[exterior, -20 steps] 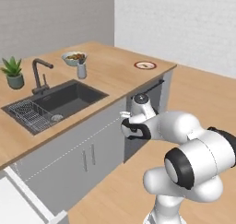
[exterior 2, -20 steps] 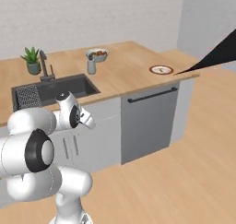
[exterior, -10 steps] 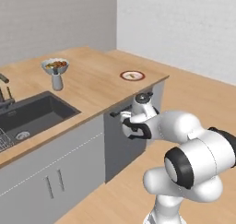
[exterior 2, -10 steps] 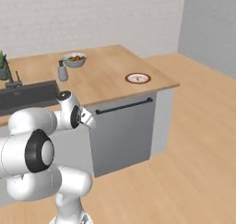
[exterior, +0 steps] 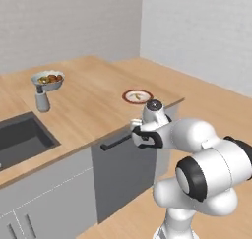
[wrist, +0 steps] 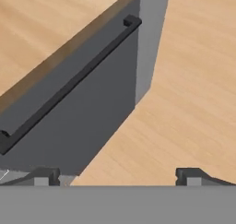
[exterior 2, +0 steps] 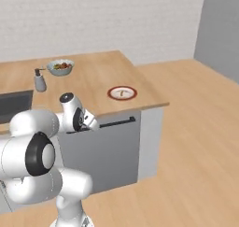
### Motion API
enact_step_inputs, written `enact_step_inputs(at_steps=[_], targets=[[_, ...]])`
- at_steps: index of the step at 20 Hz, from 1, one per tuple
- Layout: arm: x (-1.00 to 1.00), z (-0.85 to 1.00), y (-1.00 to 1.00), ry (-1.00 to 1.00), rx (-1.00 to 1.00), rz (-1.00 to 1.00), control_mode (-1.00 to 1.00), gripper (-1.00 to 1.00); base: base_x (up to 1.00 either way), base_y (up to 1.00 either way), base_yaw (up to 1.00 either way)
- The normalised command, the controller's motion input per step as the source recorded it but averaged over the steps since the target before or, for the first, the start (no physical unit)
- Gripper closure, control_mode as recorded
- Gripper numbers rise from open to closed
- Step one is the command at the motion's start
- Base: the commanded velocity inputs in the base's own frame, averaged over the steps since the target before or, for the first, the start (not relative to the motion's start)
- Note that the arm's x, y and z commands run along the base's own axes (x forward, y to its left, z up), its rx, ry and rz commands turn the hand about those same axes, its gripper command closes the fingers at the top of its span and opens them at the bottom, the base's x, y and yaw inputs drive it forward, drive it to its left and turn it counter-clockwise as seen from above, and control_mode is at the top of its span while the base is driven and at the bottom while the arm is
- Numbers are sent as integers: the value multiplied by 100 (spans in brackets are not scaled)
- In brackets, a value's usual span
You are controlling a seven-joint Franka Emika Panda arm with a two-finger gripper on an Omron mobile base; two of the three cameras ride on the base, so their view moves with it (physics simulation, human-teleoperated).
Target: Pick up the knife from the drawer and place it on the cutting board. Then place the meat from the plate to the cutting board.
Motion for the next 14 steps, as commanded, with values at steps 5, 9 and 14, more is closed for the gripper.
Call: enact_step_inputs(at_steps=[5, 9, 14], targets=[[0, 0, 0, 0, 0, 0, 100, -100, 100, -24, 30], [0, 0, 0, 0, 0, 0, 100, -100, 100, -22, 30], [0, 0, 0, 0, 0, 0, 100, -100, 100, -45, 25]])
